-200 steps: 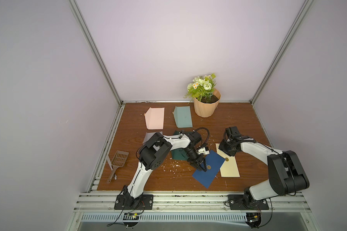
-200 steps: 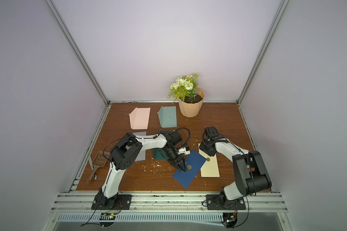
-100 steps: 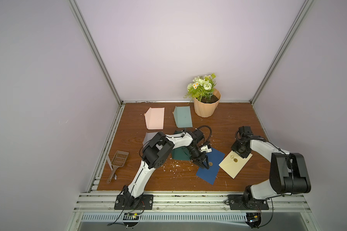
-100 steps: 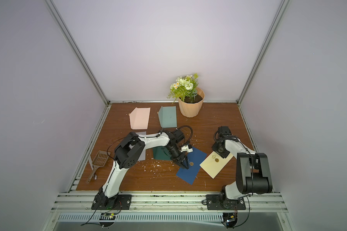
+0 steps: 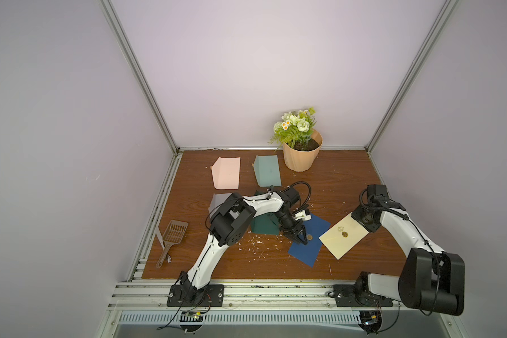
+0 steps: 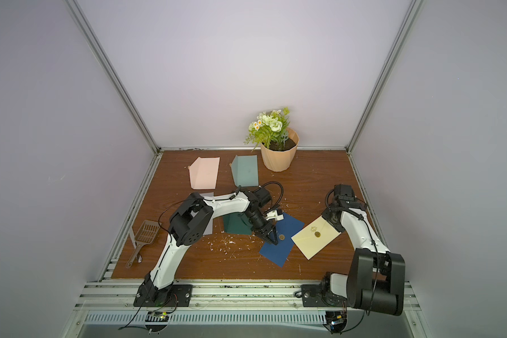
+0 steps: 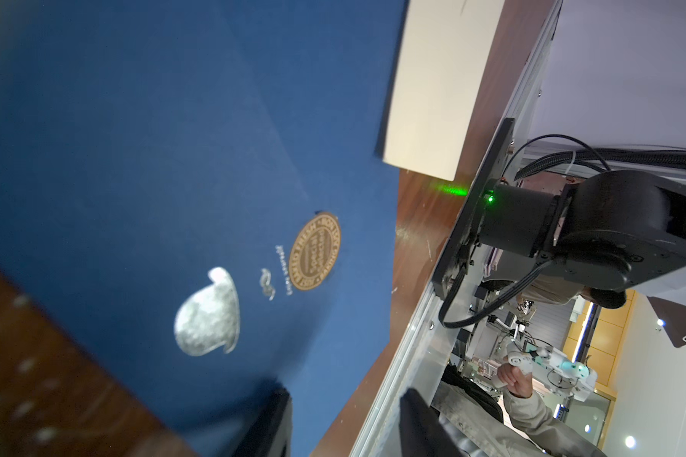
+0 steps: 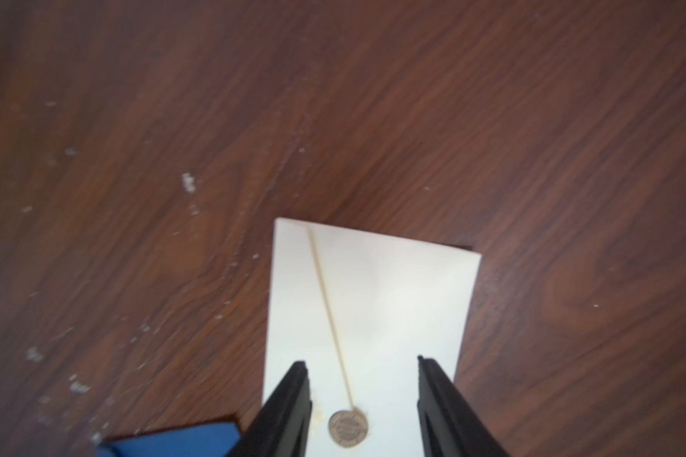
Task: Open the envelope
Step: Adjust the envelope at the center of the board.
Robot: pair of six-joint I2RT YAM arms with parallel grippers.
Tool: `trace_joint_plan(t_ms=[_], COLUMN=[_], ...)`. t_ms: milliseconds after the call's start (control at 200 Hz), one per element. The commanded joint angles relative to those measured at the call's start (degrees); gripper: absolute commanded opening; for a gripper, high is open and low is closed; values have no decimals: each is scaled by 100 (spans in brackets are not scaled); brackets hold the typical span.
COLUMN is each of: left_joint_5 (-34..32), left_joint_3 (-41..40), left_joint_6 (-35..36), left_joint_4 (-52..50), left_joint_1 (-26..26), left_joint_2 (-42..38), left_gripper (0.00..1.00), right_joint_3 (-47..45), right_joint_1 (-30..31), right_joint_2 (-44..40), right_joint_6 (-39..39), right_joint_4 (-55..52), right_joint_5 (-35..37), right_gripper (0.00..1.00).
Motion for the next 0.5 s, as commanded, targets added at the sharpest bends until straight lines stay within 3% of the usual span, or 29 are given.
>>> trace_joint_plan(t_ms=[0,190,495], left_joint_5=[-460,-512,-536], left_joint_3=[35,24,-25], left_joint_6=[89,86,120], left_joint_4=[-39,-39,-39], left_joint_1=[7,6,6], left_joint_2=[191,172,162], left_gripper=[47,47,47], right_joint_3=[146,-54,-567], right_joint_1=[485,1618,2331], right_joint_2=[-195,52,373], right_joint_6=[23,701,1237], right_joint_4=[-43,231,1059], right_joint_5=[-694,-1090,-1716], right_gripper=[47,44,45])
